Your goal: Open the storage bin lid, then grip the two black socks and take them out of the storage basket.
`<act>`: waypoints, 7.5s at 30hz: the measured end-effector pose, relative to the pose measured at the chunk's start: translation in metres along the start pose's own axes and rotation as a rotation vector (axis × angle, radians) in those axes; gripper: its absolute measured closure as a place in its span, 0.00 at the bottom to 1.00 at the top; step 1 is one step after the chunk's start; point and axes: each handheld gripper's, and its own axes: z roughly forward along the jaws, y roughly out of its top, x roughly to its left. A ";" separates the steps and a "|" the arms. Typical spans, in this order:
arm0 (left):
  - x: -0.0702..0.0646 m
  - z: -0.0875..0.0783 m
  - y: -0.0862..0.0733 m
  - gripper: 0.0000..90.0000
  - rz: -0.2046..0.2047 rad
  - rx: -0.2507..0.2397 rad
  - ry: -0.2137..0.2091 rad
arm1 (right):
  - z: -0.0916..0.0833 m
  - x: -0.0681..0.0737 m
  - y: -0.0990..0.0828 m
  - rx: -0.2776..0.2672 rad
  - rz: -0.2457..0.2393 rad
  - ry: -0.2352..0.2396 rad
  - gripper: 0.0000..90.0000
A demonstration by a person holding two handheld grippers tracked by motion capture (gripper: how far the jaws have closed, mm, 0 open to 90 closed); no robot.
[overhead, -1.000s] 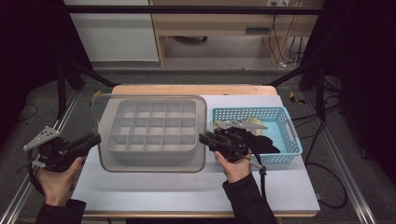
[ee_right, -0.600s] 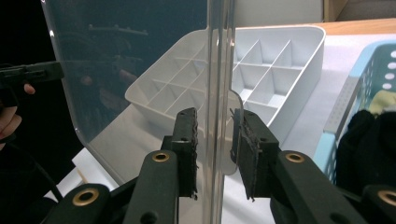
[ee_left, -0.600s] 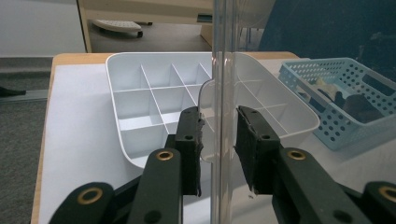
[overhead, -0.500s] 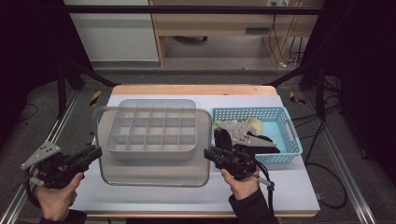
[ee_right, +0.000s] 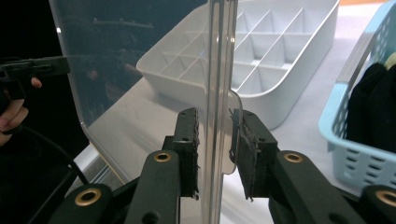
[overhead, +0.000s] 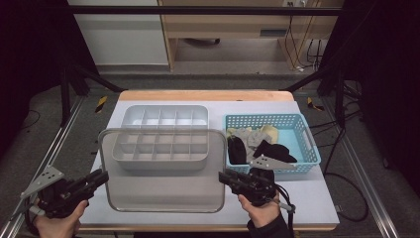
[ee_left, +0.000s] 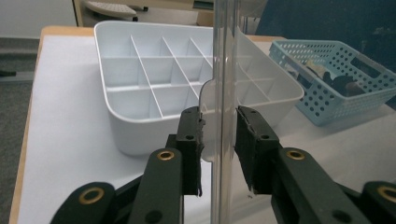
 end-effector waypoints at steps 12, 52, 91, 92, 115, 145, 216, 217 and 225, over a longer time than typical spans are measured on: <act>0.003 -0.005 -0.030 0.78 -0.040 0.046 0.013 | 0.008 0.002 -0.025 0.068 0.019 0.007 0.79; 0.017 0.013 -0.091 0.77 -0.116 0.222 0.066 | 0.050 -0.014 -0.089 0.251 0.100 -0.026 0.76; 0.021 0.035 -0.101 0.69 -0.087 0.326 0.110 | 0.067 -0.018 -0.095 0.280 0.050 -0.108 0.61; 0.021 0.035 -0.101 0.69 -0.087 0.325 0.110 | 0.067 -0.020 -0.096 0.277 0.060 -0.102 0.62; 0.021 0.039 -0.079 0.49 0.006 0.198 0.127 | 0.052 -0.038 -0.085 0.090 -0.084 -0.128 0.49; 0.009 0.077 -0.057 0.43 0.043 0.068 0.129 | 0.004 -0.065 -0.042 -0.087 -0.116 -0.212 0.45; 0.025 0.078 -0.064 0.44 0.032 0.093 0.139 | 0.086 -0.108 0.020 0.148 -0.099 -0.337 0.89; 0.025 0.078 -0.064 0.44 0.032 0.093 0.138 | 0.085 -0.109 0.021 0.148 -0.095 -0.334 0.93; 0.026 0.078 -0.064 0.44 0.033 0.095 0.143 | 0.077 -0.111 0.022 0.131 -0.089 -0.326 0.97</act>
